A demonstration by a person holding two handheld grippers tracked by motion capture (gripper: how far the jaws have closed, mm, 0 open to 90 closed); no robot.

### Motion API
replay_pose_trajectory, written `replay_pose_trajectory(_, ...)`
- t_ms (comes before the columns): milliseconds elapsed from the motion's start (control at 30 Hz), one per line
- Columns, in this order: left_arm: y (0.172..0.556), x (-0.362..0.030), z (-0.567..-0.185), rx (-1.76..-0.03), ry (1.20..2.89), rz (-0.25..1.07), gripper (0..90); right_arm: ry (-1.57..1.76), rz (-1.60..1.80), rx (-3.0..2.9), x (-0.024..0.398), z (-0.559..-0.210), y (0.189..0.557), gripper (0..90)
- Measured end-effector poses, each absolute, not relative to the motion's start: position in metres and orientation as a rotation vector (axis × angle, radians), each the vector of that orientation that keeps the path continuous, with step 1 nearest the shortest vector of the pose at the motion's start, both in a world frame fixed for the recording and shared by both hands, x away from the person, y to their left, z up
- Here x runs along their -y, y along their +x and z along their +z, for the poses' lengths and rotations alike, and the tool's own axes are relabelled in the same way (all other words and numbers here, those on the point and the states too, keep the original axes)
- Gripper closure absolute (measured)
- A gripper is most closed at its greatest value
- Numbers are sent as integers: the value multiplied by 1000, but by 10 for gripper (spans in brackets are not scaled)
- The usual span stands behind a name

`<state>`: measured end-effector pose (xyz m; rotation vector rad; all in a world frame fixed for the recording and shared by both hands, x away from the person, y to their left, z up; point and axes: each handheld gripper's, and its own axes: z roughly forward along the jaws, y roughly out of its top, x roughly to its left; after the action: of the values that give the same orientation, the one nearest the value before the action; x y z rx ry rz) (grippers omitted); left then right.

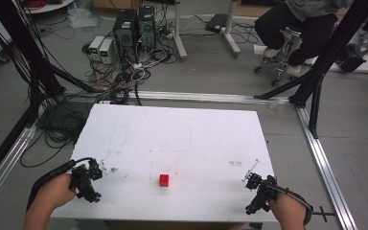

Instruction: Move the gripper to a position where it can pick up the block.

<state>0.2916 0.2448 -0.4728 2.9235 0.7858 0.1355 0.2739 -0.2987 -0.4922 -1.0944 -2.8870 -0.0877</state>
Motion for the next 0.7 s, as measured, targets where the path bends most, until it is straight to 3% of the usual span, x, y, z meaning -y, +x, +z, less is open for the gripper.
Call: replay_pose_trajectory(700,329,-185,-460,-368,3012,75,230,-1098,-109,2880,300,-491,273,7)
